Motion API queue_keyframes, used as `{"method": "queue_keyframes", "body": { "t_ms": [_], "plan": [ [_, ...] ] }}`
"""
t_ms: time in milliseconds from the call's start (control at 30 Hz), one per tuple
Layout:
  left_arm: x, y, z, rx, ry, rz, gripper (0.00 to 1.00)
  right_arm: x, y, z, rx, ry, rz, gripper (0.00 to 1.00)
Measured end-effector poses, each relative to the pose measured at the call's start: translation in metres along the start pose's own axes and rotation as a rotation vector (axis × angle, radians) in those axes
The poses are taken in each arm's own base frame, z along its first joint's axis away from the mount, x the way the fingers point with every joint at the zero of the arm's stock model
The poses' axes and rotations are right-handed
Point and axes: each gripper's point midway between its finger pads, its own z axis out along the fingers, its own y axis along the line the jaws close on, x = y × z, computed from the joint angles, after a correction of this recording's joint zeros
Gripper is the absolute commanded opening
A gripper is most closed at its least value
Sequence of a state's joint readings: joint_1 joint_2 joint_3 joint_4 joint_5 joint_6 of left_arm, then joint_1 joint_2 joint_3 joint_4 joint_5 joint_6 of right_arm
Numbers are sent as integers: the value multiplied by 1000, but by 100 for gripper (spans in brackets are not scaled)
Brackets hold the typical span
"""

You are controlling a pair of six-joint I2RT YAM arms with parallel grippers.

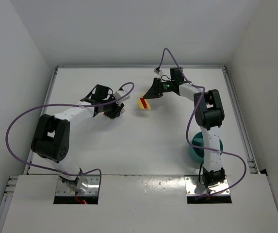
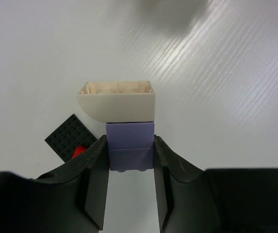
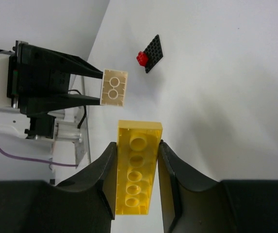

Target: Sort the legos into containers by color

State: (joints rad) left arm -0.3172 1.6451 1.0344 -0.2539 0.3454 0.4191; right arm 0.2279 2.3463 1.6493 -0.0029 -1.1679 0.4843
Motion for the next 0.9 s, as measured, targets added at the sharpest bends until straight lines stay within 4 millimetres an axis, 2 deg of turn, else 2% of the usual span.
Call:
{"method": "queue_keyframes", "body": {
  "t_ms": [133,267,367,433,500,533,567,667,733,833,900],
  "plan": [
    [0,5,-4,-14,-5,-25,10,-5,3,-9,24,-8,-42,0],
    [4,12,-6,-37,-1,-68,19,-2,5,-11,43,7,-79,0],
    [10,25,-10,-83,12,-113,40,4,2,-11,54,23,-92,0],
    [14,31,-11,-105,18,-135,49,7,1,-11,57,32,-98,0],
    [20,37,-11,-119,26,-156,62,10,1,-12,59,41,-102,0],
    [23,39,-10,-120,31,-175,75,11,3,-11,56,46,-108,0],
    [27,41,-10,-120,37,-199,97,12,5,-11,52,50,-113,0],
    [33,40,-10,-89,31,-258,100,12,11,-12,35,55,-129,0],
    [26,38,-13,-45,-5,-287,100,12,16,-11,16,58,-139,0],
    [1,35,-17,31,-85,-310,97,13,24,-8,-24,65,-155,0],
    [-24,30,-22,98,-157,-312,93,13,30,-6,-57,69,-170,0]
  ]
}}
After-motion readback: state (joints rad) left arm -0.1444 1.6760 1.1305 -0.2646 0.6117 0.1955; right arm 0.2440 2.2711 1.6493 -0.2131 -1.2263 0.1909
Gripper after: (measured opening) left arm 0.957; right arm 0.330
